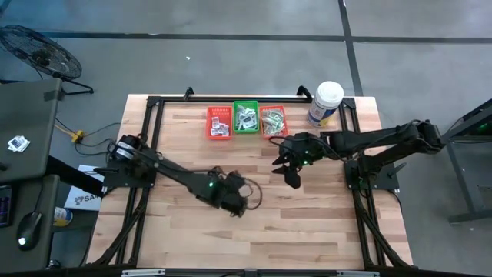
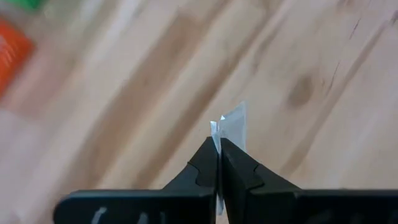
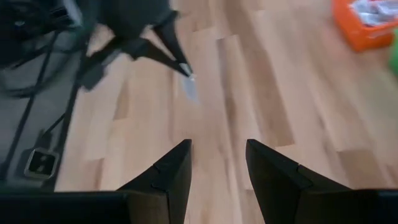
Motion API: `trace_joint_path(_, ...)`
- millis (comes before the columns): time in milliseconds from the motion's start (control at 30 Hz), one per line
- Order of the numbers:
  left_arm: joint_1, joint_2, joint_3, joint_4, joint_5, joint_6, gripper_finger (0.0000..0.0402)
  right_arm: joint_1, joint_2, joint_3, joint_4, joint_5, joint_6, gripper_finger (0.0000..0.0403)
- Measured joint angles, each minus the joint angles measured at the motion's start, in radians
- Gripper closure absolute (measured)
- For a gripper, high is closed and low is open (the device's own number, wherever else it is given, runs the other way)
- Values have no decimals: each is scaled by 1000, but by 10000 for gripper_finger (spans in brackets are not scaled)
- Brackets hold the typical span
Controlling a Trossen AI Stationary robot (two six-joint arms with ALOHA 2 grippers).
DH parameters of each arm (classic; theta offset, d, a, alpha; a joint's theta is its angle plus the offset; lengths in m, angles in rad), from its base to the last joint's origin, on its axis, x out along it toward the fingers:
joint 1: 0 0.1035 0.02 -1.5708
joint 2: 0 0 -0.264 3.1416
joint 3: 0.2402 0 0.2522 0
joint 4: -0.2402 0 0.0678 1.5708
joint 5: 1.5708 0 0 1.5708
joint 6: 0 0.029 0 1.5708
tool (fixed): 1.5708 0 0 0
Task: Pick & Place First Aid Supplies
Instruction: Put the bandage pack into the right orange bin
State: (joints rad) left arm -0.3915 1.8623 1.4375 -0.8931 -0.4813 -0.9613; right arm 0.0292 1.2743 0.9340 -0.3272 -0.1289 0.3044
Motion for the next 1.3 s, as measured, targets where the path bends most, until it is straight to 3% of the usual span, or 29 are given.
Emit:
trace_joint_path(267,150,-1,114,74,-48,234,401,-4,-105,0,-65,142,13,258)
trace_joint_path(467,221,-2,217,208,-26,472,401,-15,-137,0,-69,120,-8,258)
trace_joint_path(700,241,-3,314,243,-35,671,401,-30,-136,0,-73,91,-17,258)
trace_joint_path(1300,241,-4,332,345,-34,747,401,-80,-95,0,-54,0,-49,264)
